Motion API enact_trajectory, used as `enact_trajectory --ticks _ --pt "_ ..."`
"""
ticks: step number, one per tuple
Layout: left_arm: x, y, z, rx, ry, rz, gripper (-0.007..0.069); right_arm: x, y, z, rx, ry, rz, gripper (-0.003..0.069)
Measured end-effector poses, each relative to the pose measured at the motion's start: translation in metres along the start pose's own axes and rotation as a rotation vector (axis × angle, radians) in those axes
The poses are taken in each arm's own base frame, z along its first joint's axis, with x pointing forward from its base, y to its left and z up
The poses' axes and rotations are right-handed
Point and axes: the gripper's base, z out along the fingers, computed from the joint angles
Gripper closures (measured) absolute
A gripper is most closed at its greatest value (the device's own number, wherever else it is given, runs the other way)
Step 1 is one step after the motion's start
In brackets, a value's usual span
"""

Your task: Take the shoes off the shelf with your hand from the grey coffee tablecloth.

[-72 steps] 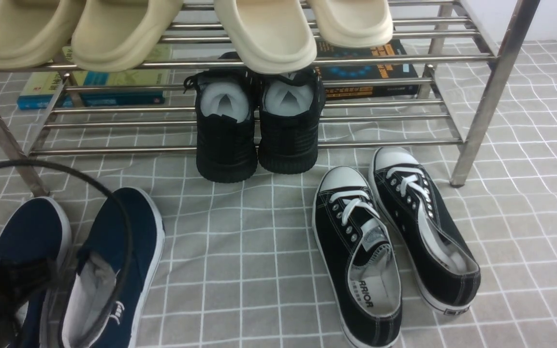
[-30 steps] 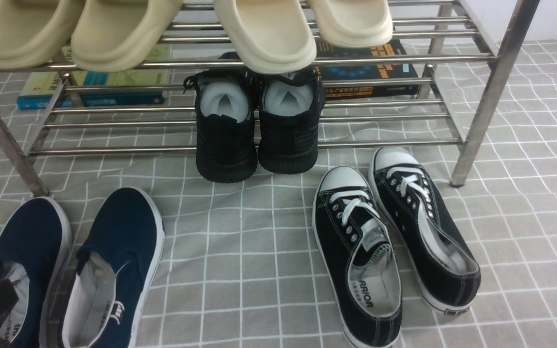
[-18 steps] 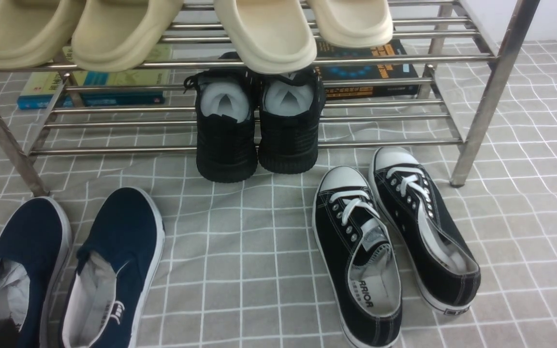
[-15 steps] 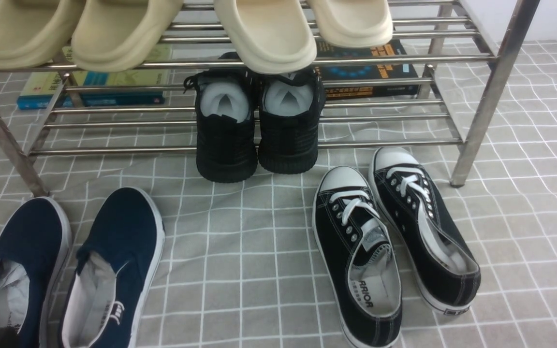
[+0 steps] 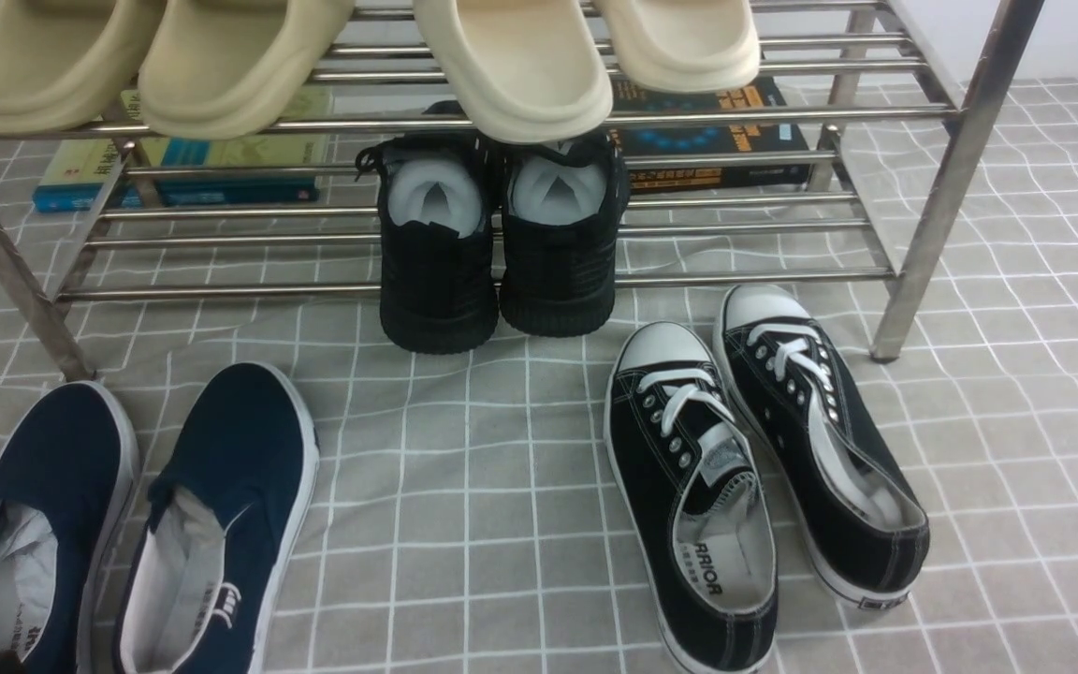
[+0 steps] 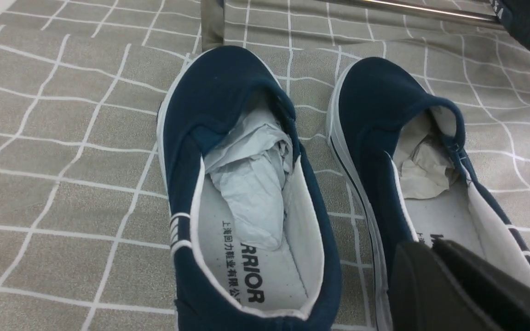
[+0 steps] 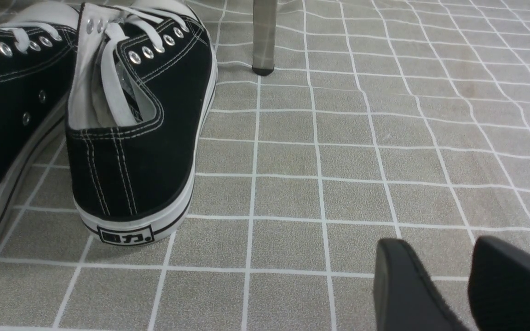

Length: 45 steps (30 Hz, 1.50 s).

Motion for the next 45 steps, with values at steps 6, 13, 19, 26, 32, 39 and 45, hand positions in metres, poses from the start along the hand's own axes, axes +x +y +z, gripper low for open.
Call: enact_trajectory --ticks 6,13,19,26,32,39,45 --pt "0.0 0.0002 0.0 -0.002 0.0 0.0 0.0568 0.0 0.0 0.0 0.0 0.0 0.0 0.042" --pt "-0.0001 0.0006 0.0 -0.007 -0.001 0.011 0.0559 0.0 0.0 0.0 0.0 0.0 0.0 0.042" --pt "-0.0001 0.0006 0.0 -0.007 -0.001 0.011 0.0554 0.0 0.0 0.0 0.0 0.0 0.0 0.042" --pt "-0.0001 0.0006 0.0 -0.007 -0.001 0.011 0.0554 0.0 0.0 0.0 0.0 0.0 0.0 0.042" --pt "0.0 0.0007 0.0 -0.007 0.0 0.012 0.0554 0.0 0.0 0.0 0.0 0.0 0.0 0.042" --pt "0.0 0.0007 0.0 -0.007 0.0 0.012 0.0554 0.0 0.0 0.0 0.0 0.0 0.0 0.042" --pt "0.0 0.0007 0.0 -0.007 0.0 0.012 0.0554 0.0 0.0 0.0 0.0 0.0 0.0 0.042"
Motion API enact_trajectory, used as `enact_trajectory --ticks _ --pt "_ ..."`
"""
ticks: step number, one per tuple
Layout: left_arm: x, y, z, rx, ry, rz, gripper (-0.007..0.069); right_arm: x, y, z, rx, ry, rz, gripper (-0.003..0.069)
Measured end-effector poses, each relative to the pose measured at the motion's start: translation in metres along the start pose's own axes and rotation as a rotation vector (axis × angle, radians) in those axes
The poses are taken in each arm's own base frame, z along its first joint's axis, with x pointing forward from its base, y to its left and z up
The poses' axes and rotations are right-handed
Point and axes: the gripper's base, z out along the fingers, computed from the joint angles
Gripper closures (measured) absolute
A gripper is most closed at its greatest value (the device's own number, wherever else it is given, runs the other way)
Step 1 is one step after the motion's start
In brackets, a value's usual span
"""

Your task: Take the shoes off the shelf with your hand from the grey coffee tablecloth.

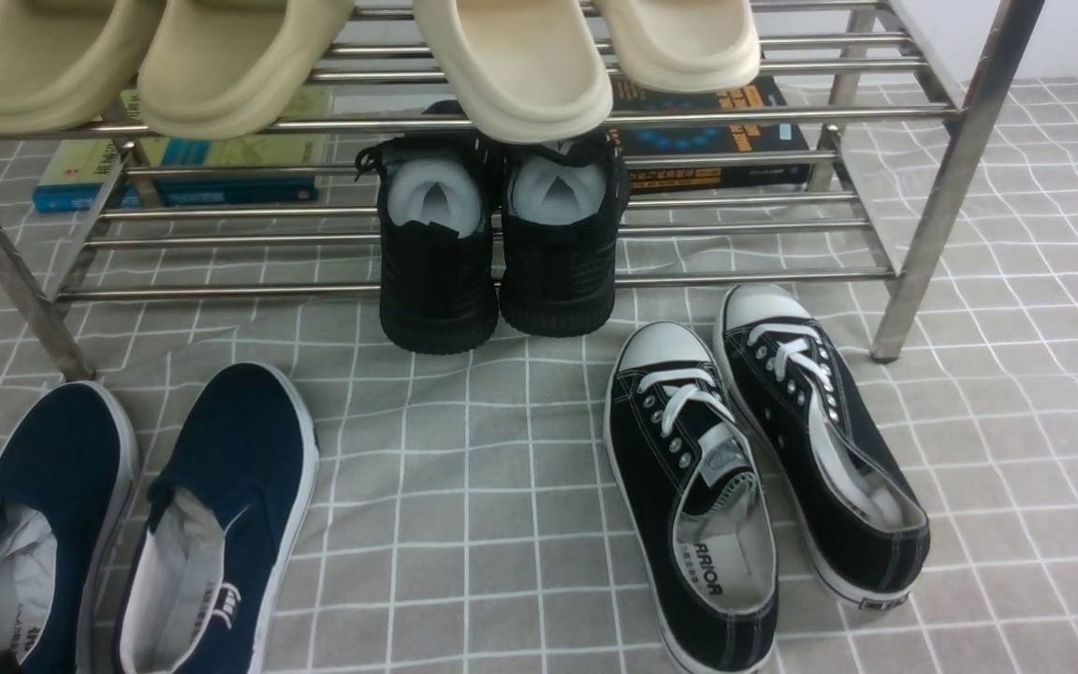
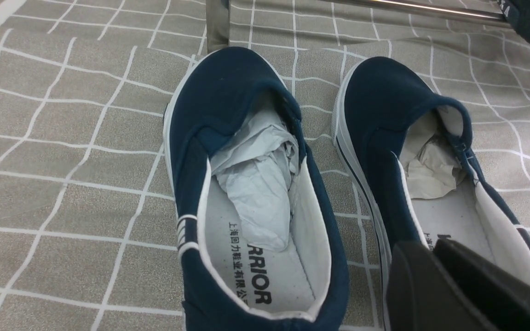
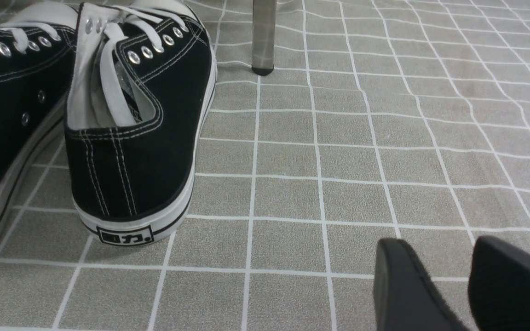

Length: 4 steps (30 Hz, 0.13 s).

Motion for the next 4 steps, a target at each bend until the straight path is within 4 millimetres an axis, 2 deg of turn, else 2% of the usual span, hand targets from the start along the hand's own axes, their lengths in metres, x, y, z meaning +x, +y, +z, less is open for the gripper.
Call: enact_trajectory --ticks 4 --pt "0.0 0.0 0.0 0.0 0.0 0.0 0.0554 0.0 0.0 0.0 0.0 0.0 0.0 0.042"
